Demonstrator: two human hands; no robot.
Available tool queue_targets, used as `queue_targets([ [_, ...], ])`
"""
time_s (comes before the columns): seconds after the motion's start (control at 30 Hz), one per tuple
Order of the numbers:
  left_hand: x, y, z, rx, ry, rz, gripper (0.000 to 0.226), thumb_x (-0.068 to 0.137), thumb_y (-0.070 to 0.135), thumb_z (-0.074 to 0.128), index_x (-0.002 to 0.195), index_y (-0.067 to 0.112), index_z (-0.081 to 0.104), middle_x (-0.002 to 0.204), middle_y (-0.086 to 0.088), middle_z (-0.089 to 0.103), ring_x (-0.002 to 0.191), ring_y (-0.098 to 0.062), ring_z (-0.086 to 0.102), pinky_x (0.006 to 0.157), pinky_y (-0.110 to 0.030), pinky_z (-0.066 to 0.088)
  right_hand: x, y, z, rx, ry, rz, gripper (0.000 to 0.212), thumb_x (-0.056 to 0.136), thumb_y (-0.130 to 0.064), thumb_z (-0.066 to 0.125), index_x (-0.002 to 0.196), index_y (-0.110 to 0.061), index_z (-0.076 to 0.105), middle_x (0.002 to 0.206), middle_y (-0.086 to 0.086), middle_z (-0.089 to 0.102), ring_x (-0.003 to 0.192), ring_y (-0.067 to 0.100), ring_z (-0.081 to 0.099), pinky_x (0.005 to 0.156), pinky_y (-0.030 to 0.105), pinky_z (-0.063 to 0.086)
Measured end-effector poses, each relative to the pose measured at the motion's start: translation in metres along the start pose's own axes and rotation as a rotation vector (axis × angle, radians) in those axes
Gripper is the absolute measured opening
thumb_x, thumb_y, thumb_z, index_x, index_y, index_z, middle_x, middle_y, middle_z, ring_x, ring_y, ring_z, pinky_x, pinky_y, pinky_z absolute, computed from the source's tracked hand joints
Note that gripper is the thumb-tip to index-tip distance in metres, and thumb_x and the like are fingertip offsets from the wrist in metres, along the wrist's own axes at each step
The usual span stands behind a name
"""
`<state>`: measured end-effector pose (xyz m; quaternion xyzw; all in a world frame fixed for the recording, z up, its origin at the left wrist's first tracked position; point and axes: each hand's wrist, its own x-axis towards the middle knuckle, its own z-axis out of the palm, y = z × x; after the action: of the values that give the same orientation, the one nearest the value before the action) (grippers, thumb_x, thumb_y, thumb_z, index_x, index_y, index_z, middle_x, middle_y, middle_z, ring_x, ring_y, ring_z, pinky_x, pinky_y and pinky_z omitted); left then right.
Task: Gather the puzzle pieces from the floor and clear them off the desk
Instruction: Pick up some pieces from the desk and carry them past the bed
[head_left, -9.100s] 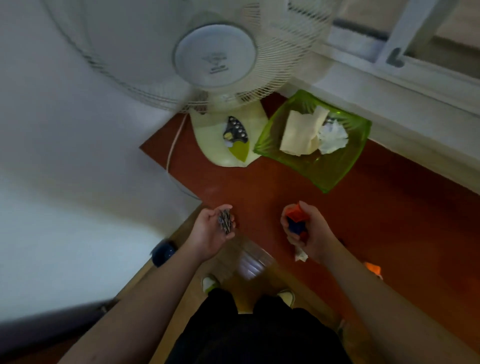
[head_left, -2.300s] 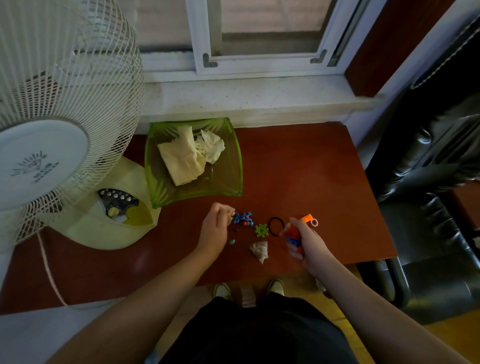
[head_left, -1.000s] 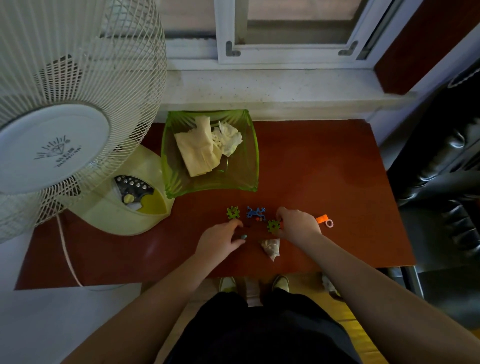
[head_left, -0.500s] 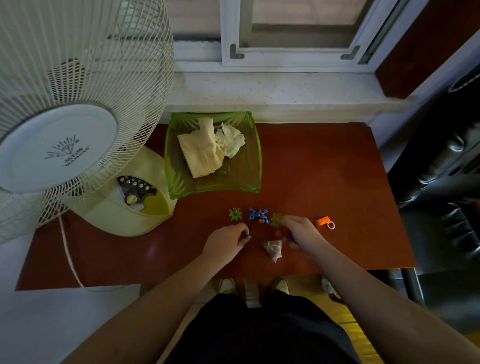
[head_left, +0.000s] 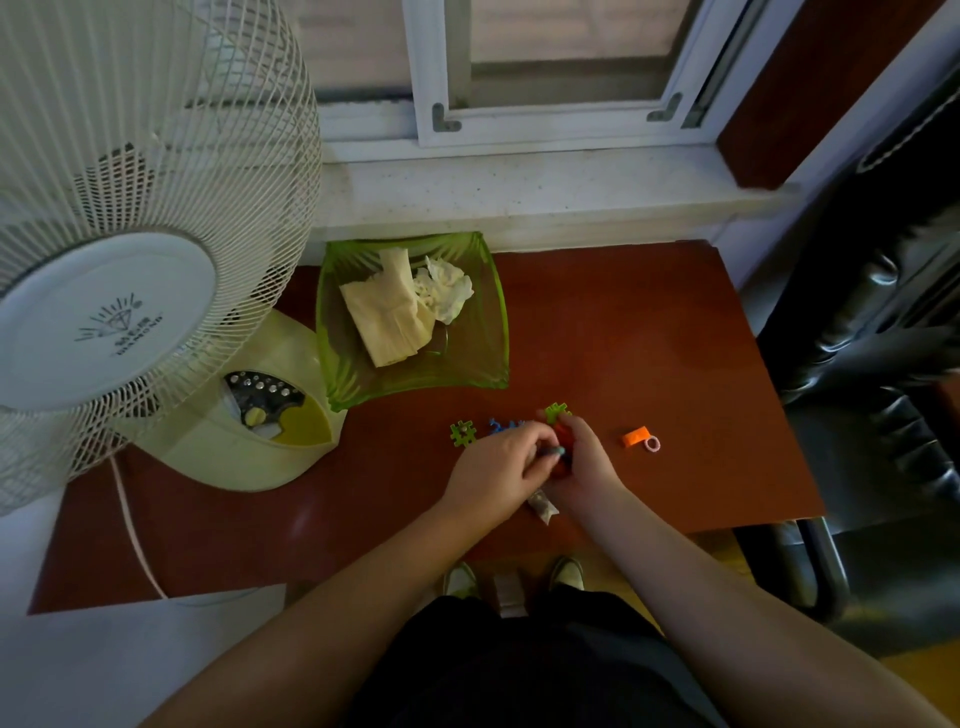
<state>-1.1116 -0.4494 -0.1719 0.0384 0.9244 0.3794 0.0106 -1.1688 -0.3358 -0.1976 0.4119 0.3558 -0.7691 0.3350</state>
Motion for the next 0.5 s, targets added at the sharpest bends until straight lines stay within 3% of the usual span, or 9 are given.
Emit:
queue_targets([
  [0.07, 0.001, 0.005, -0.002, 0.029, -0.012, 0.020, 0.012, 0.093, 0.028, 0.059, 0.102, 0.021, 0.063, 0.055, 0.014, 0.034, 0.049, 0.002, 0.039, 0.046, -0.012, 0.029, -0.004, 0.000, 0.004, 0.041, -0.023, 0.007, 0.027, 0.094, -0.035, 0.053, 0.095, -0.013, 0.068, 0.083, 0.007, 0.064, 0.085, 0.023, 0.063, 0.081, 0.037, 0.051],
  [0.4, 0.002, 0.009, -0.003, 0.107, -0.047, 0.027, 0.016, 0.094, 0.029, 0.058, 0.107, 0.021, 0.062, 0.065, 0.013, 0.040, 0.060, -0.004, 0.037, 0.045, -0.014, 0.024, -0.024, 0.005, 0.009, 0.084, -0.027, 0.037, 0.029, 0.096, -0.037, 0.050, 0.091, -0.015, 0.068, 0.074, 0.006, 0.066, 0.078, 0.021, 0.061, 0.066, 0.035, 0.048],
  [0.5, 0.004, 0.011, -0.004, 0.102, -0.046, 0.027, 0.016, 0.094, 0.028, 0.057, 0.107, 0.020, 0.063, 0.070, 0.012, 0.041, 0.062, -0.006, 0.044, 0.045, -0.013, 0.025, -0.025, 0.007, 0.008, 0.111, -0.047, 0.049, 0.029, 0.095, -0.036, 0.050, 0.091, -0.015, 0.068, 0.072, 0.005, 0.067, 0.077, 0.020, 0.062, 0.064, 0.035, 0.049],
])
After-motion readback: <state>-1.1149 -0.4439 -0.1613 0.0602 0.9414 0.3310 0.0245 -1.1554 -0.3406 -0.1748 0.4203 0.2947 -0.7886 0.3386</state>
